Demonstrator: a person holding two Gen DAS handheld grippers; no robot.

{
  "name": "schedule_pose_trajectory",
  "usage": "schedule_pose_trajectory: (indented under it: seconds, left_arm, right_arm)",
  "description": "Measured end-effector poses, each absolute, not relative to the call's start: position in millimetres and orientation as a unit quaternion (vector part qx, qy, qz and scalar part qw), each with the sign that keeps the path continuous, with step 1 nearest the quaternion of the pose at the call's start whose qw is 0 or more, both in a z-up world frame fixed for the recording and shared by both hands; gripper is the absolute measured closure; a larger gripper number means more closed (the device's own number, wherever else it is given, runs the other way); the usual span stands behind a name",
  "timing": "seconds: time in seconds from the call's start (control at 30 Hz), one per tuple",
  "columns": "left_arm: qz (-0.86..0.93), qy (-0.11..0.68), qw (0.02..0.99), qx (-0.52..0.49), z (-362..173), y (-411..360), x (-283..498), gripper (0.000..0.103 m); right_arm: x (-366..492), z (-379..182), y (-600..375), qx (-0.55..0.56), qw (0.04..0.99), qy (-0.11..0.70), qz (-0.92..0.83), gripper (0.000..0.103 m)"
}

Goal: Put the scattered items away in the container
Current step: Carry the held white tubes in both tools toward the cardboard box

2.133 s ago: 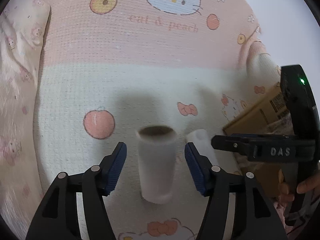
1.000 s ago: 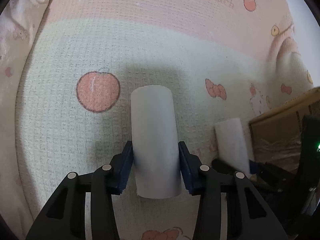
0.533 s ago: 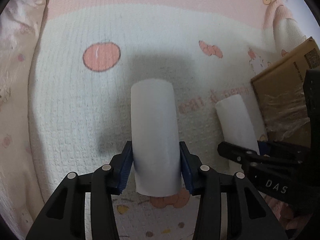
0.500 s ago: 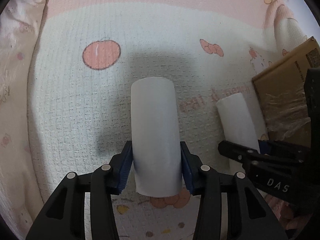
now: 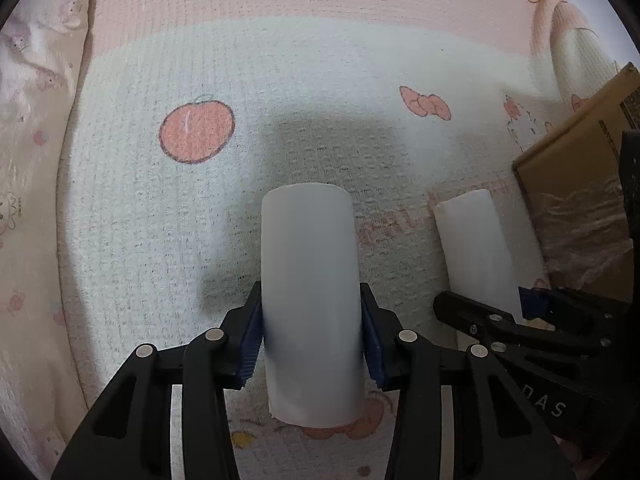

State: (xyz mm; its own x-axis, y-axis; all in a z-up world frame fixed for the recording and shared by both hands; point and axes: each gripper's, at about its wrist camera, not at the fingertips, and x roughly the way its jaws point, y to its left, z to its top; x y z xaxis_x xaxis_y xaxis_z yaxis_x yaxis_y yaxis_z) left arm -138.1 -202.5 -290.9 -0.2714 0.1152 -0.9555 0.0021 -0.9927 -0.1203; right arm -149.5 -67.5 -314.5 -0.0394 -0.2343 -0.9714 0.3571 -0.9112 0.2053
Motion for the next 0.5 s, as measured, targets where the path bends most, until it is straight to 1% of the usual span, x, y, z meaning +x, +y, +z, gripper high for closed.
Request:
schedule_pose_trajectory:
  seconds: [0.13,0.3,0.5]
  left_arm:
    - [0.794,-0.045,0.029,-0.606,-288,-207,-126,0.057]
    - [0.795,-0.041,0.02,-0.605,-280,-215,-103,0.057]
    - [0.808,-0.031,0.005,-0.588,-257,-211,-86,0.057]
  right_arm:
    - [-139,-312,-69,0.668,0.203,0.05,-0.714,0.064]
    - [-114,-307,-59,0.671,0.212,-0.003,-0.71,0.064]
    - [-93,-288,-55,0.654,0.237,0.037,-0.718,0.064]
